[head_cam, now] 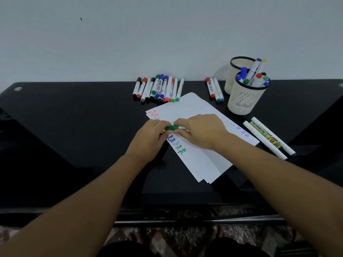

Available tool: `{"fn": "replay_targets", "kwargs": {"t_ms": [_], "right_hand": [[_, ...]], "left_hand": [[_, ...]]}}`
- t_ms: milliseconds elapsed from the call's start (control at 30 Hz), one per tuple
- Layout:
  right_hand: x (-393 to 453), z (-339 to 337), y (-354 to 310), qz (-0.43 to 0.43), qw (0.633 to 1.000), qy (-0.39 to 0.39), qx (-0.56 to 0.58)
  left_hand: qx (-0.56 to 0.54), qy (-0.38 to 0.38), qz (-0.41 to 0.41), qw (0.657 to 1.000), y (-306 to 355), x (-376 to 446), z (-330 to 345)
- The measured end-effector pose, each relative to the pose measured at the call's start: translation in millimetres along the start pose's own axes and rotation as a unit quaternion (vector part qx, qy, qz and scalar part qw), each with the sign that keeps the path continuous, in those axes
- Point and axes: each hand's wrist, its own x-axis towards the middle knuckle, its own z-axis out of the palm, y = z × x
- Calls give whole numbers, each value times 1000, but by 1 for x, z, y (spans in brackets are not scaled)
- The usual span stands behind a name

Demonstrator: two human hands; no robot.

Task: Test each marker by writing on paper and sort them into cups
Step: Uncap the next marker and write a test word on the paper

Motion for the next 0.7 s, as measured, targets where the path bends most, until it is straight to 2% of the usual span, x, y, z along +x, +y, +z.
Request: {"fn": "replay_targets", "kwargs": {"t_ms": [100, 167, 267, 300, 400, 433, 533, 567, 633, 700], "right_hand": [[-7, -3, 1, 31, 996, 8, 87], [-14, -3, 4, 49, 982, 13, 181], [-24, 1, 9, 72, 965, 26, 250], [-28, 2, 9, 93, 949, 35, 299], [-40, 4, -1, 162, 854, 60, 491], [-43, 6, -4, 163, 838, 67, 517], [-52, 13, -10, 159, 838, 101, 512], [-55, 14, -12, 167, 828, 114, 524], [-60, 15, -20, 181, 777, 137, 587], [-64, 15, -26, 186, 749, 154, 617]], "left_hand": [[-9, 16, -24, 1000, 0, 0, -1], [1, 33, -45, 998, 2, 0, -2], [24, 67, -72, 995, 4, -3, -4], [36, 69, -82, 994, 5, -6, -4], [79, 39, -110, 990, 5, -14, -7], [87, 28, -119, 989, 4, -17, -8], [89, 18, -142, 986, 3, -27, -11], [90, 20, -146, 985, 2, -30, -11], [89, 27, -145, 985, 1, -36, -9], [88, 10, -112, 990, 1, -38, -7]]}}
